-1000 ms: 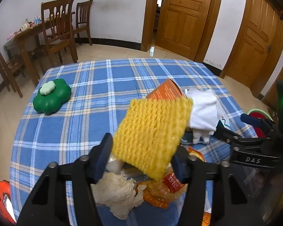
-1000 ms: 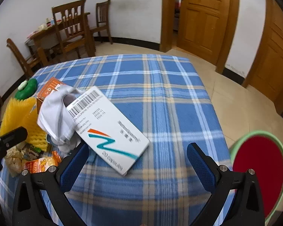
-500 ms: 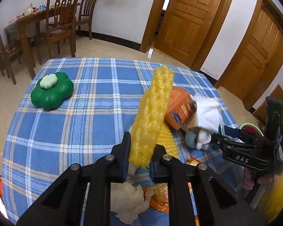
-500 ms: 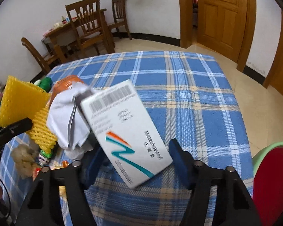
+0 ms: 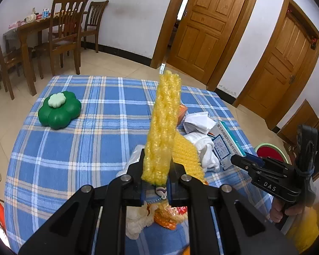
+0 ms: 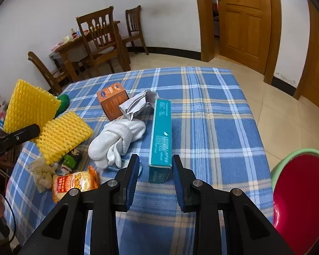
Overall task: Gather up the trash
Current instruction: 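Lift the yellow foam net and teal box and carry both over the red bucket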
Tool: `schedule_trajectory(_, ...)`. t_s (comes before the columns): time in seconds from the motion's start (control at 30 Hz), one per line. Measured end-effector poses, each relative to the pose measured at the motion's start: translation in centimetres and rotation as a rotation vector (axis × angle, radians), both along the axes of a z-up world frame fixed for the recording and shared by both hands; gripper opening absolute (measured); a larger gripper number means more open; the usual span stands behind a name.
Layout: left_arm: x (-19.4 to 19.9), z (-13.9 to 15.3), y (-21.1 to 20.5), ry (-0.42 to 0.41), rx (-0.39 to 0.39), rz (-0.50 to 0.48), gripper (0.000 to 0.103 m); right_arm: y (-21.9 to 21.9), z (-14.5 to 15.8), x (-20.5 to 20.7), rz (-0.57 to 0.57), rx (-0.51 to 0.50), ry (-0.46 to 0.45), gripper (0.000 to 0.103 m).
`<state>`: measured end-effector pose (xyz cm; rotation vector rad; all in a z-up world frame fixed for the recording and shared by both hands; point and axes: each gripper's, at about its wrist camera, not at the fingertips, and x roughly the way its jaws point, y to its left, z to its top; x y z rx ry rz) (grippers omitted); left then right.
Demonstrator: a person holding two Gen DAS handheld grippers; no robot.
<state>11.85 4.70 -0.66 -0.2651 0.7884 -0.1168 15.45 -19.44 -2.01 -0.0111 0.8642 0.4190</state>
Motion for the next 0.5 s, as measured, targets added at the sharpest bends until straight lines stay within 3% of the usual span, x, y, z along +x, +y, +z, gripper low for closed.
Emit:
schedule_trajectory(0.13, 0.2, -0.5, 0.2, 0.023, -0.008, 0.008, 0.016, 0.0, -0.2, 0.2, -0.006, 0.008, 0.027, 0.032)
schedule_trajectory(0.27, 0.3, -0.8, 0.9, 0.036, -0.034, 0.026, 0.034, 0.2, -0.4, 0.9, -0.008, 0.014, 0.057, 0.032)
schedule_trajectory(0.5, 1.3, -1.5, 1.3, 0.043, -0.003, 0.038, 0.035, 0.3, -1.2, 2.3, -0.026, 0.065, 0.128, 0.032)
